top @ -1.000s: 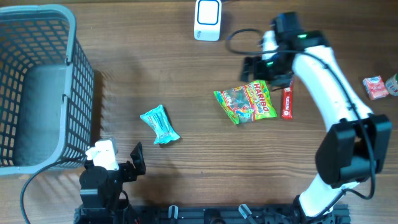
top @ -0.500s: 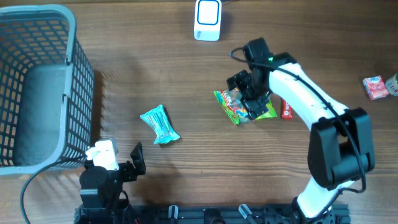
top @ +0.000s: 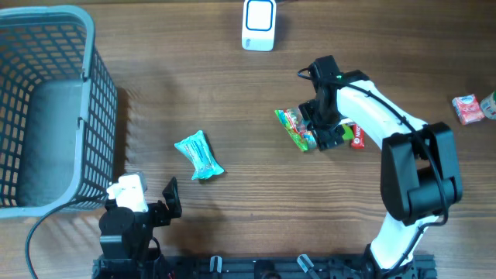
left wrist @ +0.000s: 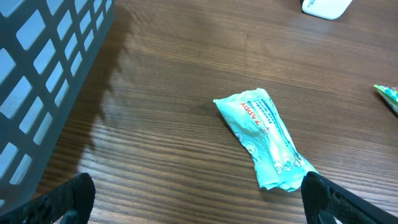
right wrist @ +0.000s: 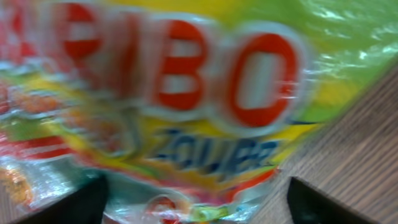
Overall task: Scan the item barcode
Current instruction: 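Lower the right gripper onto the Haribo bag and grasp it, then lift the Haribo bag and hold it at the white scanner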
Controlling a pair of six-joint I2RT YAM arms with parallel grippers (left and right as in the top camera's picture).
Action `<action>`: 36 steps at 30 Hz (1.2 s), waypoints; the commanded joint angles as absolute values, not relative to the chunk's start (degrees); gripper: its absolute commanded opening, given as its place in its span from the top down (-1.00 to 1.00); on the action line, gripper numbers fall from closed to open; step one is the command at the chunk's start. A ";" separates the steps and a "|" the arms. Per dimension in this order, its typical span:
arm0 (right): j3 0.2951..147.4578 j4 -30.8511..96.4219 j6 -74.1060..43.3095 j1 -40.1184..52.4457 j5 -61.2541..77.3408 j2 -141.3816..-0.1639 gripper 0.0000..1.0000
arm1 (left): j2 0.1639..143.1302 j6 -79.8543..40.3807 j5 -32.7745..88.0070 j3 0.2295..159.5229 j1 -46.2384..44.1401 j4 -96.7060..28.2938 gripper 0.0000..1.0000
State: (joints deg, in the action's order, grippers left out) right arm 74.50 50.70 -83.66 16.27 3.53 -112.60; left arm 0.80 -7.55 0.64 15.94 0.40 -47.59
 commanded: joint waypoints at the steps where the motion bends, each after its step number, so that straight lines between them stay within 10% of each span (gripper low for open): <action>1: 74.11 50.28 -84.03 16.21 -0.14 -116.86 -1.00 | 0.49 -6.24 -0.05 15.64 0.10 -47.44 -1.00; 3: 74.11 49.95 -84.01 16.21 -1.91 -116.92 -0.74 | 0.49 -6.24 -0.08 15.64 0.10 -47.44 -1.00; 8: 74.11 49.21 -82.24 16.21 -3.38 -121.05 0.91 | 0.49 -6.24 -0.08 15.64 0.10 -47.46 -1.00; 31: 76.40 20.97 -9.15 15.79 90.35 -105.62 0.91 | 0.49 -6.24 -0.08 15.64 0.10 -47.46 -1.00; 36: 76.40 3.75 -21.12 15.84 89.01 -105.65 0.92 | 0.49 -6.24 -0.08 15.64 0.10 -47.46 -1.00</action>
